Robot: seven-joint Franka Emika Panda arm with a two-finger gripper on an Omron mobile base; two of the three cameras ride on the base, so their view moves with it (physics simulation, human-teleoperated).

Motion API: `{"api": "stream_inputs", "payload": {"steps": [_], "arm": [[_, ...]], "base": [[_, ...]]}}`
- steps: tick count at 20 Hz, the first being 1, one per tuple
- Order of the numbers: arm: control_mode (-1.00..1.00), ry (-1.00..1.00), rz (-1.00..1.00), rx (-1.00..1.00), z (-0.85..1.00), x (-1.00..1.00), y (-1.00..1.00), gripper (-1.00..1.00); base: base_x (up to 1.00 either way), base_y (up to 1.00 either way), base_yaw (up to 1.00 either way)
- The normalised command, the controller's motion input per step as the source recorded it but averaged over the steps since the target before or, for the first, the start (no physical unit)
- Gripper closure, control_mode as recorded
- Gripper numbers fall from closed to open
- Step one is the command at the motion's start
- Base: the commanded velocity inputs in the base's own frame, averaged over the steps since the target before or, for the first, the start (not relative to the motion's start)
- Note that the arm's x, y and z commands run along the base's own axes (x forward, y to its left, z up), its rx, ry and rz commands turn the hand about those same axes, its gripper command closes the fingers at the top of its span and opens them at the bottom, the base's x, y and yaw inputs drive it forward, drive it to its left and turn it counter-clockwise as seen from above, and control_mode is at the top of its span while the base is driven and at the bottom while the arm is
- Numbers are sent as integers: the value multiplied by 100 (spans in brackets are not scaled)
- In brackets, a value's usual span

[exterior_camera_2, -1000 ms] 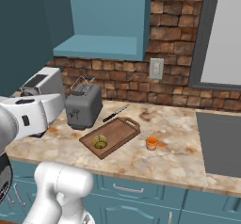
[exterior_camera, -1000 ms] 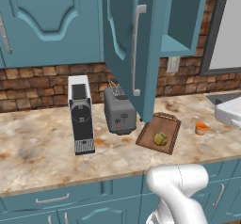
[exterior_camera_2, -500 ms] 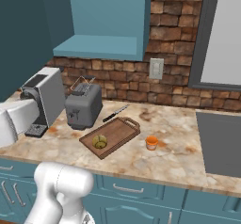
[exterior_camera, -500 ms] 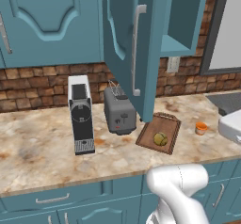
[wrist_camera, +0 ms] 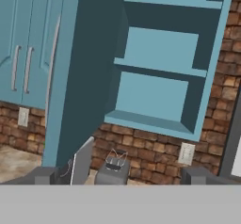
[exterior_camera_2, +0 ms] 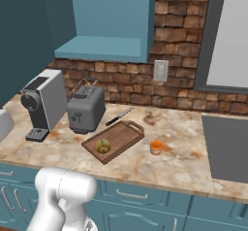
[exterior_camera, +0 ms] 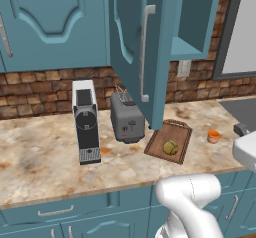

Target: Pick the bread, place it on the cutting board, pick the jam, place it on the counter, and close the cabinet.

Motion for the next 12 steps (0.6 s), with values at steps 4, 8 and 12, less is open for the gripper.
{"api": "stream_inputs", "payload": {"steps": [4, 8, 12], "arm": [[-100, -6, 0, -1, 0, -13, 24, -100], [-100, -5, 0, -1, 0, -6, 26, -100], [-100, -3, 0, -1, 0, -1, 28, -100]], "base": [[0, 0, 0], [0, 0, 0], [0, 0, 0]]}}
